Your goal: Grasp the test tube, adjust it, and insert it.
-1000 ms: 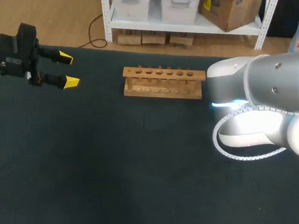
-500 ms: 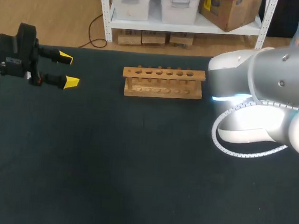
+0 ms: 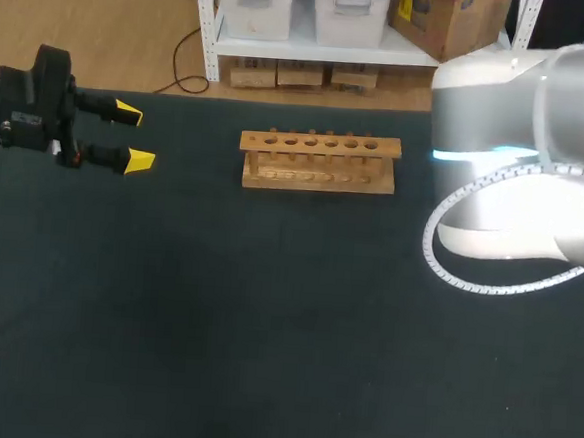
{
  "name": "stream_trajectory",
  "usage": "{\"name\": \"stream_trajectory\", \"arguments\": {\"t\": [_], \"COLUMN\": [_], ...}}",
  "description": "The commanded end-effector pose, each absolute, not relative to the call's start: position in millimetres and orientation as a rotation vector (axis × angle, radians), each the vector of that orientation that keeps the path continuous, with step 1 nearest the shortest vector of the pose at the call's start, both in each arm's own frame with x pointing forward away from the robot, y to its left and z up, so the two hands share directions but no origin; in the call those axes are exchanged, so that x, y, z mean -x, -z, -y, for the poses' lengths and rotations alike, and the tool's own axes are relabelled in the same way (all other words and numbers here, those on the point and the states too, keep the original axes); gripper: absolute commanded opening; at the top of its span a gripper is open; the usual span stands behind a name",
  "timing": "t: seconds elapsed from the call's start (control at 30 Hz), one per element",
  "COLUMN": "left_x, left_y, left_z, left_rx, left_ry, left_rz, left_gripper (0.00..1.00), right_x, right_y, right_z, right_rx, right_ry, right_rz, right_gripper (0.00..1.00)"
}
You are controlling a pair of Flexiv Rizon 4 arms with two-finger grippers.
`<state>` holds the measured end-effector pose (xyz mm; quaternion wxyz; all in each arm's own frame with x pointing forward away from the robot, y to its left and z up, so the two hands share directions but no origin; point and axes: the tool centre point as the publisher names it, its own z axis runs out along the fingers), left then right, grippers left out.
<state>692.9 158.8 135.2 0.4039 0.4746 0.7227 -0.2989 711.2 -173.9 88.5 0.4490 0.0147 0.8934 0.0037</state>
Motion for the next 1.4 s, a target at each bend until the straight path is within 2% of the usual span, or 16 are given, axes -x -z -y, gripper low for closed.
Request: {"name": "stream_trajectory", "arguments": {"t": [0.03,0.3,0.67,0.8,1.4], "left_x": [-693,-693,-693,-693,-693], "left_y": [-134,-134,-134,-134,-134], "left_z": [-160,-160,-160,-160,-160], "left_rx": [-1.197,-1.197,-1.197,-1.197,-1.197], "left_ry": [0.755,0.755,0.755,0.755,0.755], "left_rz": [-1.817,-1.817,-1.817,-1.817,-1.817], "left_gripper": [1.0,1.0,1.0,1.0,1.0], "right_x": [-688,-664,-642,-644,-668], "right_y": [-116,-141,-134,-127,-103], "right_z": [167,129,10,-18,-60], "right_rx": [-0.028,-0.046,-0.105,-0.117,-0.105], "right_ry": [-0.044,-0.059,-0.034,-0.041,-0.015], "right_rz": [-2.201,-2.169,-2.145,-2.154,-2.197], "right_gripper": [0.0,0.0,0.0,0.0,0.0]}}
